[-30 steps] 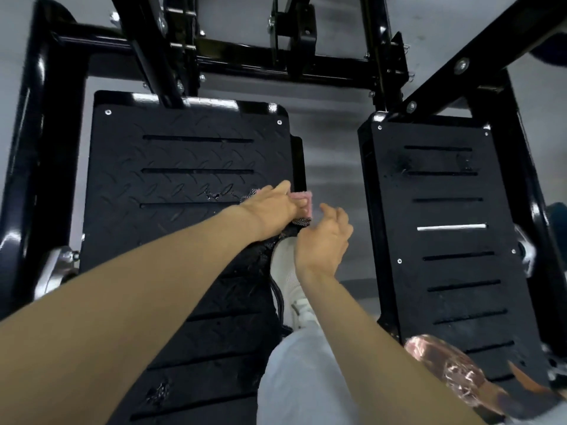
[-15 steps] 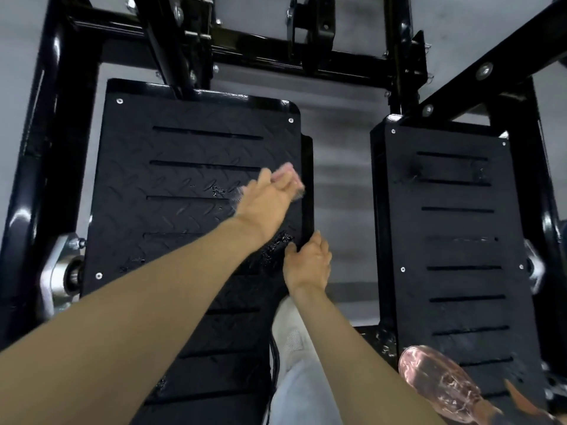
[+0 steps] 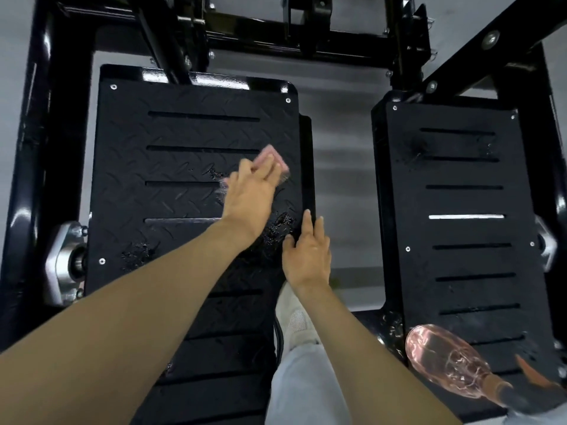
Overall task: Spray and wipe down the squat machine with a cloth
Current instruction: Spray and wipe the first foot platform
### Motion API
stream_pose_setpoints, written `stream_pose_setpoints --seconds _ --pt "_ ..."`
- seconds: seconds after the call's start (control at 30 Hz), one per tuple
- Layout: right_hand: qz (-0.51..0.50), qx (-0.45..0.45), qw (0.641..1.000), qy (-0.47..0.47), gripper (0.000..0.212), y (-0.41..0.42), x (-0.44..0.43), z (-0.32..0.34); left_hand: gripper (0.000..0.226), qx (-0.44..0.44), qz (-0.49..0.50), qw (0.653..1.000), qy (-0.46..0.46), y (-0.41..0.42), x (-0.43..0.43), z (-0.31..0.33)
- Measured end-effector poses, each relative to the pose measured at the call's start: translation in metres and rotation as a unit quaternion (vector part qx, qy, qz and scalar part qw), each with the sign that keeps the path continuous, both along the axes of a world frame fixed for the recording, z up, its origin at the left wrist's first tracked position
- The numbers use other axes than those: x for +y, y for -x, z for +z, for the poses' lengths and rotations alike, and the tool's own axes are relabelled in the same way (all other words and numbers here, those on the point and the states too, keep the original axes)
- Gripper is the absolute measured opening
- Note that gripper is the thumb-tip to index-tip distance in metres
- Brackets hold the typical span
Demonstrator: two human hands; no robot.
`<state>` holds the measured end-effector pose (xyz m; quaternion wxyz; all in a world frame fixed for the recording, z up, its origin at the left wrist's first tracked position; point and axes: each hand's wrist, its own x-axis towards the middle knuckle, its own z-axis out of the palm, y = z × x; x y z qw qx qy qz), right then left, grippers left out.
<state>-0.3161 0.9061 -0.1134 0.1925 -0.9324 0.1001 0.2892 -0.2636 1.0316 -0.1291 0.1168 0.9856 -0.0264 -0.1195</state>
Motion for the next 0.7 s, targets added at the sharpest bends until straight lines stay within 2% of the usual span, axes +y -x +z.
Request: stream_pose_setpoints --seconds 0.1,0.17,0.23,0.3,0.37,0.43,0.57,0.63,0.7 --pt "-0.003 0.008 1.0 0.005 0.065 0.0 0.002 0.0 0.069 -0.066 -0.176 0.982 0.01 0.012 0.002 -0.009" --pt "-0.001 0.016 1.0 0.016 0.066 0.002 0.004 -0.001 0.078 -0.049 -0.217 0.974 -0.041 0.011 0.024 -0.009" --pt "0.006 0.019 0.999 0.027 0.068 0.006 0.007 -0.003 0.086 -0.02 -0.153 0.984 -0.085 0.009 0.053 -0.008" --pt "0.043 0.004 0.998 0.049 0.069 0.011 0.012 -0.004 0.083 -0.016 -0.03 0.993 -0.111 0.013 0.073 -0.005" --pt "0.106 -0.013 0.991 0.076 0.069 0.014 0.015 -0.004 0.078 0.004 0.037 0.992 -0.124 0.017 0.071 -0.004" --pt "0.152 -0.015 0.984 0.091 0.068 0.015 0.022 -0.005 0.076 0.012 0.012 0.991 -0.133 0.022 0.054 -0.003" --pt "0.146 0.005 0.985 0.093 0.07 0.014 0.039 -0.005 0.077 -0.026 -0.183 0.972 -0.146 0.025 0.051 -0.002" --pt "0.139 0.005 0.986 0.097 0.069 0.013 0.044 -0.004 0.079 -0.019 -0.174 0.966 -0.189 0.022 0.077 -0.002" --pt "0.139 0.006 0.985 0.103 0.068 0.013 0.045 -0.002 0.074 -0.002 -0.073 0.979 -0.191 0.022 0.101 0.002"
